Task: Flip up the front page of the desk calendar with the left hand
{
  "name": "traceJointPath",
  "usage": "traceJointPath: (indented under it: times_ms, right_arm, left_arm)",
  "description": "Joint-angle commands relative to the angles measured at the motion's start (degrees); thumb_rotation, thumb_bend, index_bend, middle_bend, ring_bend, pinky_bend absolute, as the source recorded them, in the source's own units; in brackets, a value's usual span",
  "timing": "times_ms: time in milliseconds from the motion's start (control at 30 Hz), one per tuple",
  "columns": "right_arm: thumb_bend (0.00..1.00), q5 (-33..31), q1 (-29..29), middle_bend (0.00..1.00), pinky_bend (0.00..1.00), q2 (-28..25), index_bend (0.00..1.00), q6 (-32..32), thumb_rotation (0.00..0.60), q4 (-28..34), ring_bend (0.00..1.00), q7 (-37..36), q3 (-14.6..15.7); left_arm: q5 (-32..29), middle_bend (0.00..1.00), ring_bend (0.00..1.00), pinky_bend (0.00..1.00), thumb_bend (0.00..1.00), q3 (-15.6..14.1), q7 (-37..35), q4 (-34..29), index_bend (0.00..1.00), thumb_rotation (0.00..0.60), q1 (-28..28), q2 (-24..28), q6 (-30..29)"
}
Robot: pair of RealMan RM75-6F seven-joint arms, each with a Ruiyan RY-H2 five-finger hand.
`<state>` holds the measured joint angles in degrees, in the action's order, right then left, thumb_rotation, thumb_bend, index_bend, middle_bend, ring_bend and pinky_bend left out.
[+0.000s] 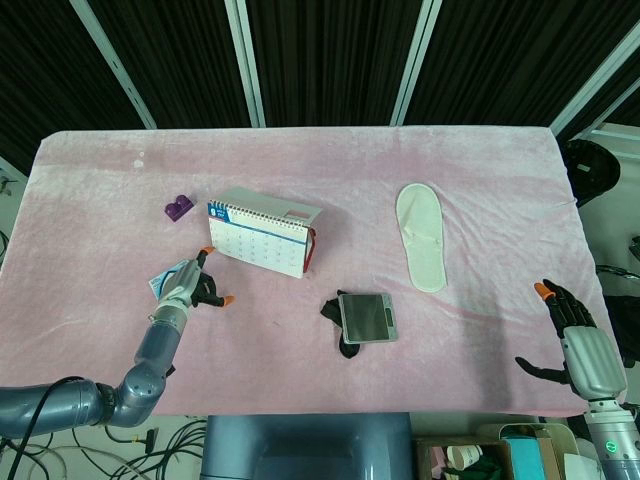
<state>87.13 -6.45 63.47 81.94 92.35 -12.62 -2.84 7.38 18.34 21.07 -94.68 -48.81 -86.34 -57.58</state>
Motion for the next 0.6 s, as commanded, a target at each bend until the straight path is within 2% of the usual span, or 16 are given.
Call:
traceJointPath:
  times_ms: [33, 600]
  right_arm:
    - [0.03, 0.0, 0.0, 0.00, 0.09, 0.0, 0.00, 0.0, 0.600, 0.0, 0.00, 0.0, 0.0]
    - [0.03, -0.1, 0.0, 0.00, 0.09, 0.0, 0.00, 0.0, 0.600, 0.0, 0.00, 0.0, -0.1]
  left_arm:
    - [0.0, 0.71, 0.61, 0.71, 0.20, 0.0, 0.0, 0.0, 0.00, 0.600, 0.0, 0.1, 0.0]
    - [-0.7, 0.71, 0.61, 0.71, 0.20, 0.1, 0.6, 1.3, 0.00, 0.600, -0.8, -1.2, 0.6]
